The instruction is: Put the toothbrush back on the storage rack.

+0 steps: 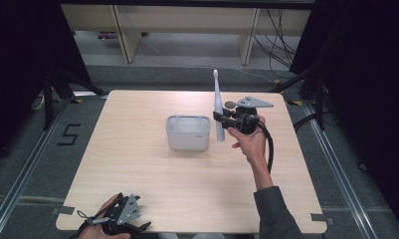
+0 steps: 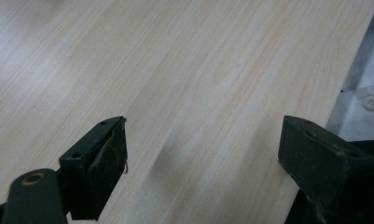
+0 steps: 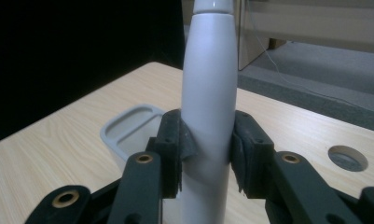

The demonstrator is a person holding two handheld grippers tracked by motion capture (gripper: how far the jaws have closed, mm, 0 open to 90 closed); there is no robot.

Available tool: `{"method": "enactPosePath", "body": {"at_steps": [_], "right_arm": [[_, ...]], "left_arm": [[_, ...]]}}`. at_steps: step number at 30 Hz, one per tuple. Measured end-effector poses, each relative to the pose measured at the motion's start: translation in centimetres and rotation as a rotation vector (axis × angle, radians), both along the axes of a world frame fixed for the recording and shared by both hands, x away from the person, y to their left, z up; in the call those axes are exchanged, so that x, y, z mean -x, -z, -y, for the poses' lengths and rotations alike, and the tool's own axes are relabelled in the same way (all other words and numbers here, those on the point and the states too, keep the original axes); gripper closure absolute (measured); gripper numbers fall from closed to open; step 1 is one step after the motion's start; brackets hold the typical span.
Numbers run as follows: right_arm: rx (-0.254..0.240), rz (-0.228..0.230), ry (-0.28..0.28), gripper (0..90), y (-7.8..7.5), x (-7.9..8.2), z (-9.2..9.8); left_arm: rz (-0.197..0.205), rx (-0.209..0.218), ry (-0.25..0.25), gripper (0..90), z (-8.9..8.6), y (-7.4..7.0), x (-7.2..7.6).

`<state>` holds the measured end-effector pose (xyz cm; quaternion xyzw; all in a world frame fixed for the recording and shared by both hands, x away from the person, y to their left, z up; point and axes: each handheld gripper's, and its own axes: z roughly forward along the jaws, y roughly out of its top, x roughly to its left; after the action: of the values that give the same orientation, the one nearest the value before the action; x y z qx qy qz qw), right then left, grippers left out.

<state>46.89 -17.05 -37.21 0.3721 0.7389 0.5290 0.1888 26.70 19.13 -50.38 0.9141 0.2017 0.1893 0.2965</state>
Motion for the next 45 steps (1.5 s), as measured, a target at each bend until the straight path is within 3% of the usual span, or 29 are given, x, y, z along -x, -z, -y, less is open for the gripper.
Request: {"method": "enactPosePath", "body": {"at_steps": [3,8,9,10,12,15,16,17,22,35,37,39,42,45], "right_arm": [[-0.011,-0.011,0.010,66.6,-0.4,-0.3,-0.5],[-0.021,0.009,0.016,66.6,-1.1,-0.7,-1.2],[-0.012,0.038,0.016,66.6,-1.3,-0.9,-1.3],[-0.022,0.006,0.018,66.6,-1.4,-0.8,-1.5],[-0.019,0.029,0.012,66.6,-1.6,-1.2,-1.8],[-0.026,0.016,0.021,66.6,-1.7,-1.4,-2.3],[-0.018,0.032,0.016,66.6,-1.7,-1.7,-2.6],[-0.037,0.022,0.021,66.6,-1.7,-1.7,-2.8],[-0.030,0.023,0.033,66.6,-1.4,-2.5,-3.4],[-0.067,0.009,0.056,66.6,-0.5,-3.9,-4.8],[-0.080,-0.012,0.058,66.5,-0.2,-4.1,-4.9],[-0.049,0.004,0.060,66.5,0.0,-4.2,-4.9],[-0.070,-0.011,0.073,66.5,0.4,-4.3,-4.9],[-0.058,-0.002,0.075,66.5,0.6,-4.4,-4.9]], "left_arm": [[-0.003,0.000,0.007,15.3,0.0,-0.1,0.0],[-0.003,-0.001,0.006,15.3,0.0,-0.1,0.0],[-0.002,-0.002,0.007,15.3,0.0,-0.1,0.0],[-0.003,0.000,0.006,15.3,0.0,-0.1,0.0],[-0.004,0.001,0.003,15.3,0.0,-0.1,0.0],[-0.003,0.001,0.005,15.3,0.0,-0.1,0.1],[-0.003,0.001,0.005,15.3,0.0,-0.1,0.1],[-0.003,0.002,0.004,15.3,0.0,-0.1,0.1],[-0.002,0.000,0.006,15.3,0.0,-0.1,0.1],[-0.002,0.002,0.007,15.3,0.0,-0.2,0.1],[-0.001,0.003,0.009,15.3,0.0,-0.2,0.1],[-0.002,0.003,0.008,15.3,0.0,-0.1,0.1],[-0.002,0.003,0.008,15.3,0.0,-0.2,0.1],[-0.003,0.005,0.006,15.3,0.0,-0.1,0.1]]}}
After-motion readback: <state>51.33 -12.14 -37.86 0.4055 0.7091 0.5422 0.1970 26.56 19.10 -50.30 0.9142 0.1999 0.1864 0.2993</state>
